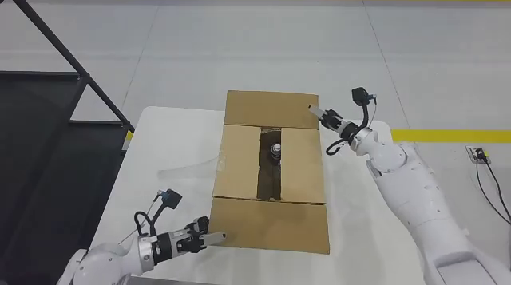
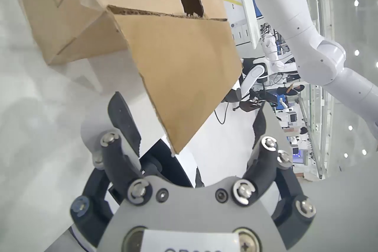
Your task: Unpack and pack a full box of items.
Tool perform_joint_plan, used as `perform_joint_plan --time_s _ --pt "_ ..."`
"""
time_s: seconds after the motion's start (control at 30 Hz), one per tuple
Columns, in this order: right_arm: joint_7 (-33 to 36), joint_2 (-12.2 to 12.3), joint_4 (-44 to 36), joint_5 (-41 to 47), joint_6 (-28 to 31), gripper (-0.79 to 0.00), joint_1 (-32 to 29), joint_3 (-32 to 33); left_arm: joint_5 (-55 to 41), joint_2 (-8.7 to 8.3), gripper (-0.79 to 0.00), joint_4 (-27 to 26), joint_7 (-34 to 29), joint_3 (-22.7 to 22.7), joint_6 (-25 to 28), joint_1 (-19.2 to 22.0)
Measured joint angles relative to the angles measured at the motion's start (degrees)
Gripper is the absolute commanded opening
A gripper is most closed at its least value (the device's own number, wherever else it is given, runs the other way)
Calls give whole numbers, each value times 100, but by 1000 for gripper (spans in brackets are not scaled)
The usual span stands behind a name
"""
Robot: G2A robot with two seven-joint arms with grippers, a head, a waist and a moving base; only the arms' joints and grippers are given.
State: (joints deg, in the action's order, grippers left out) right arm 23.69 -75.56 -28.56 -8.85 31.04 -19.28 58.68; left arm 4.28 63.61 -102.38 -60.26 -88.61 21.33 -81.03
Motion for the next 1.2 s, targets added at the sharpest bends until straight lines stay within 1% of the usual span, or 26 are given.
perform_joint_plan --time_s 0.17,0.3,0.43,0.57,0.73,1.0,1.1,1.2 --pt "280 -172 516 331 277 0 239 -81 -142 -18 0 13 7 140 -62 103" --pt "454 -233 792 511 528 0 370 -64 -194 -34 0 -26 125 165 -50 127" --pt "647 -251 940 709 838 0 442 5 -414 -50 0 -156 191 157 -47 113" --pt "1035 -232 991 1092 1241 0 474 155 -921 -75 0 -346 93 94 -119 97" --pt "1519 -190 955 1487 1545 0 501 315 -1113 -99 0 -538 179 38 -163 90" --pt "1999 -90 733 1766 1808 0 481 486 -994 -86 0 -787 1007 105 -310 112" --pt "2306 -43 589 1863 1776 0 457 534 -852 -71 0 -860 1404 160 -407 148" --pt "2632 5 426 1921 1596 0 448 565 -554 -47 0 -920 1891 281 -572 216"
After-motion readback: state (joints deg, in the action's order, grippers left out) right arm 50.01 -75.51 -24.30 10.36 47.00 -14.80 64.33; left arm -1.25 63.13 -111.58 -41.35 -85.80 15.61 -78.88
